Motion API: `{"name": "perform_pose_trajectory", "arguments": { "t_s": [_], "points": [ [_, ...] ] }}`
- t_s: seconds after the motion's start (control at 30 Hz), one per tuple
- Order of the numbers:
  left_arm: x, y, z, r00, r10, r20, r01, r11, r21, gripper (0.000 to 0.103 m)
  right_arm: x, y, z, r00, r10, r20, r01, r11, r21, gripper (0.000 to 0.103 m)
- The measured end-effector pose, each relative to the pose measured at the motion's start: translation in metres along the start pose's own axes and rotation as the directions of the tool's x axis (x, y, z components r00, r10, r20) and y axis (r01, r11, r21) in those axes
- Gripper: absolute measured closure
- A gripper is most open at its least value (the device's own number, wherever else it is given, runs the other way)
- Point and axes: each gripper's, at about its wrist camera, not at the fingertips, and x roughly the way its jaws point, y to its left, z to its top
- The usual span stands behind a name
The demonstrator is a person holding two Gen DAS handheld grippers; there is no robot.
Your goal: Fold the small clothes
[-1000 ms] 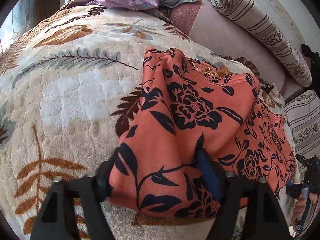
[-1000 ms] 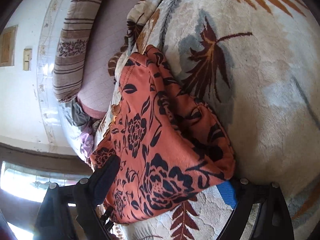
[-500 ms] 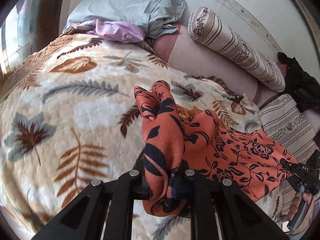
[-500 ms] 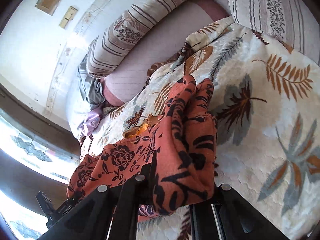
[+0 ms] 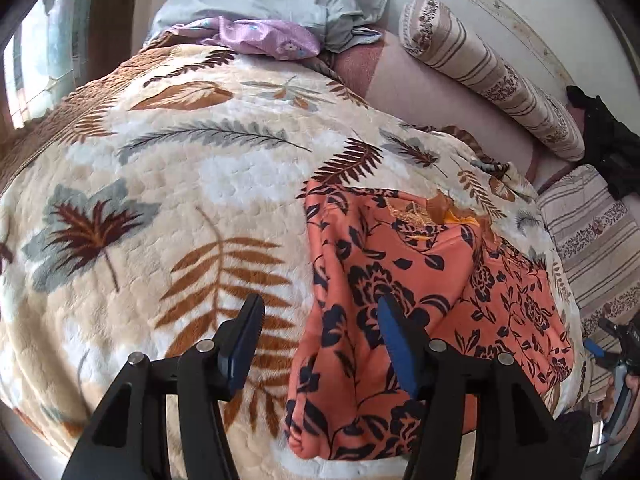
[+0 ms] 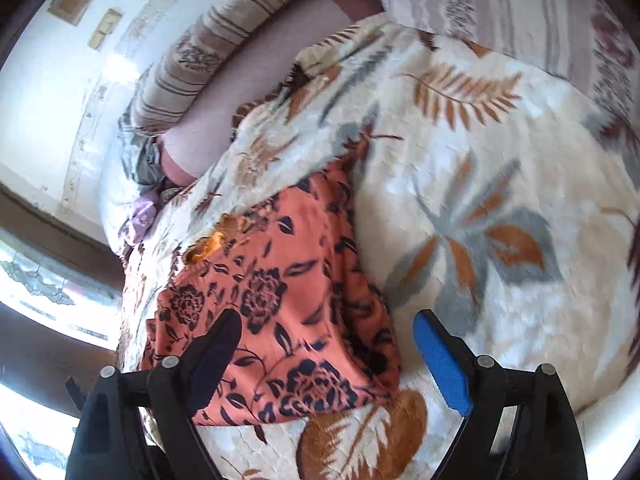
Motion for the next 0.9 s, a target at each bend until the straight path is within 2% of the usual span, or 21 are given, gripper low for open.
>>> {"name": "perform_pose_trajectory", "arguments": {
  "t_s": [0.1,0.17,0.23,0.3,0.37,0.47,0.57,0.6,0.63,0.67,0.73,0.87,0.9],
  "points": [
    [0.017,-0.011,0.014,0.999,-0.034,0.006,0.033,0.996,0.086,0.043,0.028,0.028,0.029,0.999,0.033,-0.029,-0.037,0.988,-0.153,0.013],
    [0.028,-0.015,0.02,1.0,-0.008,0.01,0.007,0.994,0.11,0.043,0.05,0.039,0.044,0.999,-0.004,-0.037,-0.005,0.971,-0.239,0.015],
    [0.035,-0.016,0.027,0.999,-0.037,-0.018,0.038,0.994,0.105,0.044,0.066,0.038,0.052,0.998,-0.034,-0.046,0.023,0.975,-0.221,0.015],
    [0.039,-0.02,0.032,0.999,-0.043,-0.015,0.044,0.99,0.134,0.044,0.072,0.032,0.051,0.999,0.005,-0.042,-0.013,0.982,-0.191,0.015],
    [0.047,-0.027,0.038,0.999,-0.025,-0.025,0.029,0.982,0.185,0.044,0.078,0.03,0.046,0.999,-0.01,-0.039,0.001,0.979,-0.205,0.015],
    [0.068,-0.028,0.045,0.997,0.037,-0.07,-0.022,0.979,0.202,0.044,0.085,0.023,0.043,0.998,-0.026,-0.051,0.015,0.978,-0.207,0.015],
    [0.075,-0.025,0.047,0.996,0.027,-0.083,-0.011,0.983,0.182,0.044,0.084,0.016,0.048,0.999,-0.016,-0.046,0.007,0.983,-0.183,0.015],
    [0.074,-0.024,0.048,0.997,0.021,-0.077,-0.007,0.984,0.178,0.045,0.083,0.017,0.051,0.999,-0.015,-0.042,0.007,0.982,-0.191,0.015],
    [0.075,-0.025,0.048,0.997,0.021,-0.073,-0.007,0.983,0.181,0.053,0.083,0.018,0.054,0.999,-0.017,-0.037,0.009,0.979,-0.206,0.015],
    [0.076,-0.026,0.048,0.996,0.029,-0.082,-0.012,0.982,0.19,0.064,0.083,0.02,0.057,0.999,-0.019,-0.035,0.01,0.975,-0.223,0.015],
    [0.083,-0.026,0.047,0.993,0.052,-0.109,-0.031,0.981,0.192,0.076,0.089,0.025,0.063,0.999,-0.034,-0.033,0.025,0.966,-0.257,0.015],
    [0.09,-0.023,0.047,0.99,0.061,-0.129,-0.039,0.985,0.169,0.08,0.118,0.027,0.072,0.991,-0.128,-0.04,0.109,0.944,-0.312,0.016],
    [0.089,-0.023,0.047,0.99,0.061,-0.127,-0.039,0.985,0.166,0.08,0.126,0.026,0.073,0.988,-0.144,-0.047,0.122,0.94,-0.319,0.022]
  ]
}}
